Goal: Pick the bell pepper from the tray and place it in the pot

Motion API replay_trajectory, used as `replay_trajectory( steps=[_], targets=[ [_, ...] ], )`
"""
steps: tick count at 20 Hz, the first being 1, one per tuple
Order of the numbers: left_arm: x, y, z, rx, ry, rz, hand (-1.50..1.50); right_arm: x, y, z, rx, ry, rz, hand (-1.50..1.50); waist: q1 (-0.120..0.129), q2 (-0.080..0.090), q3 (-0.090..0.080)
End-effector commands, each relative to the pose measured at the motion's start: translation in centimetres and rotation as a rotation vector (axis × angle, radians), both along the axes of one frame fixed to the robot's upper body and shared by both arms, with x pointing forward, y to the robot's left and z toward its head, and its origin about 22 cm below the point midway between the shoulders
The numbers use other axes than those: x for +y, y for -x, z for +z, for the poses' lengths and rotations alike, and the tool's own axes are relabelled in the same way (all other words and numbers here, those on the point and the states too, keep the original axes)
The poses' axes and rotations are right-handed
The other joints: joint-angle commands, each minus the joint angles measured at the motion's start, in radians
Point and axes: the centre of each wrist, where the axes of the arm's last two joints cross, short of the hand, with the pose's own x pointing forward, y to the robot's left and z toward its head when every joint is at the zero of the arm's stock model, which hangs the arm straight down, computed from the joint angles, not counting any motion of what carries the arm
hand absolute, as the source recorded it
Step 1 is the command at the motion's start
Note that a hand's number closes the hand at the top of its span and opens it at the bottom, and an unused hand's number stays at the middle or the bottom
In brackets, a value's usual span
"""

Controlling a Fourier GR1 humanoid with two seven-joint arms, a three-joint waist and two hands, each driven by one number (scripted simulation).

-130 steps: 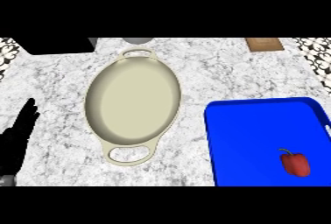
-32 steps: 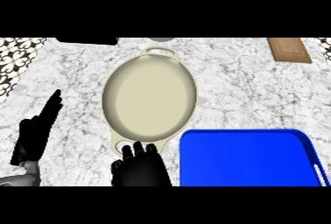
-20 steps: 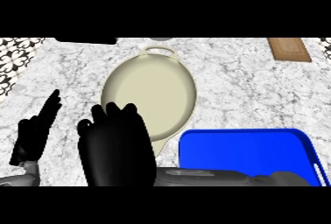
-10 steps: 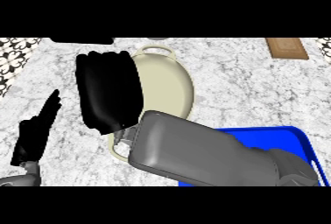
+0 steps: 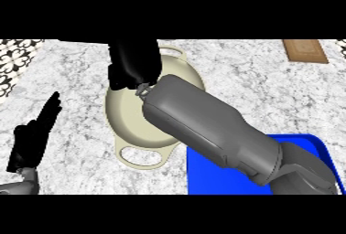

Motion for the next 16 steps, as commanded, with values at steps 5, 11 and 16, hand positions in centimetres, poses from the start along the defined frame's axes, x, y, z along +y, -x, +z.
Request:
replay_trajectory(
  steps=[5, 11, 16],
  targets=[
    [-1.0, -0.3, -0.3, -0.008, -0.003, -0.028, 0.00, -2.6, -3.9, -2.6, 0.061, -0.022, -0.029, 1.50, 0.038, 0.015, 0.000],
    [-2.5, -1.6, 1.0, -0.014, 0.007, -0.031, 0.00, -4.3, -5.4, -3.2, 0.179, -0.119, -0.002, -1.50, 0.038, 0.020, 0.002],
    [-2.5, -1.6, 0.2, -0.013, 0.009, -0.060, 0.00, -4.4, -5.4, -3.8, 0.162, -0.179, 0.024, -1.50, 0.063, 0.024, 0.000]
  ],
)
